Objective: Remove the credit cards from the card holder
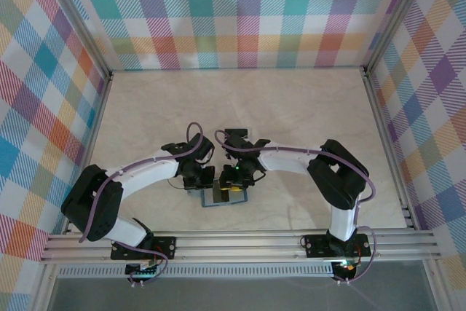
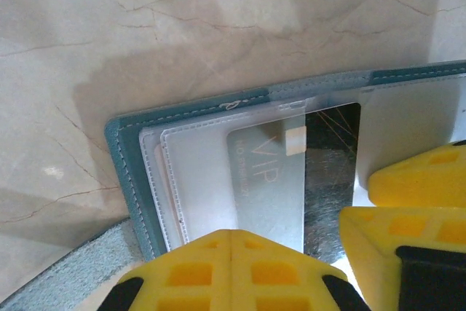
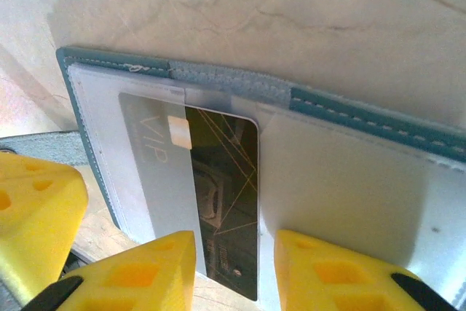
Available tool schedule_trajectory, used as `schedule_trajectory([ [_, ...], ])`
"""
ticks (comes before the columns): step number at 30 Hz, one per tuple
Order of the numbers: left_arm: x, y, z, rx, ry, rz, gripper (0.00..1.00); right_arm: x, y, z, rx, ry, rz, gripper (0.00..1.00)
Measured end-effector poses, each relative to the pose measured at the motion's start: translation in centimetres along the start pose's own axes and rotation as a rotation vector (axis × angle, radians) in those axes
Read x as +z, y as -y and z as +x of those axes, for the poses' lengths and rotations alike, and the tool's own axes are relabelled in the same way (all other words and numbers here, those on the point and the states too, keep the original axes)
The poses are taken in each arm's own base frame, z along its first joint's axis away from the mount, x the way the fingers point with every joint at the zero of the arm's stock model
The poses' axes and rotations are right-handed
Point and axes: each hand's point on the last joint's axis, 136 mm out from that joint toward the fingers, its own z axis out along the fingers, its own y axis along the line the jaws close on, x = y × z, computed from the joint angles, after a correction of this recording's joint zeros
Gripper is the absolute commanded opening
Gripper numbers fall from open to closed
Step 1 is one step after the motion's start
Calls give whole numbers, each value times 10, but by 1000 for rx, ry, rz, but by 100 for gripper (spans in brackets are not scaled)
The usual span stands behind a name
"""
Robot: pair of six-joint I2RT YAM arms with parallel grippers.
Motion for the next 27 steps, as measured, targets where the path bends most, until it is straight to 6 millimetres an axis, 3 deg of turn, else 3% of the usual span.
schedule_trajectory([
  [8, 17, -13, 7, -5, -51, -60, 0, 9, 5, -1, -7, -23, -9, 28],
  [20, 19, -14, 7, 34, -54, -62, 0, 12, -4, 2, -23, -33, -140, 19],
  [27, 19, -14, 7, 38, -54, -62, 0, 8, -18, 1, -26, -22, -220, 9],
])
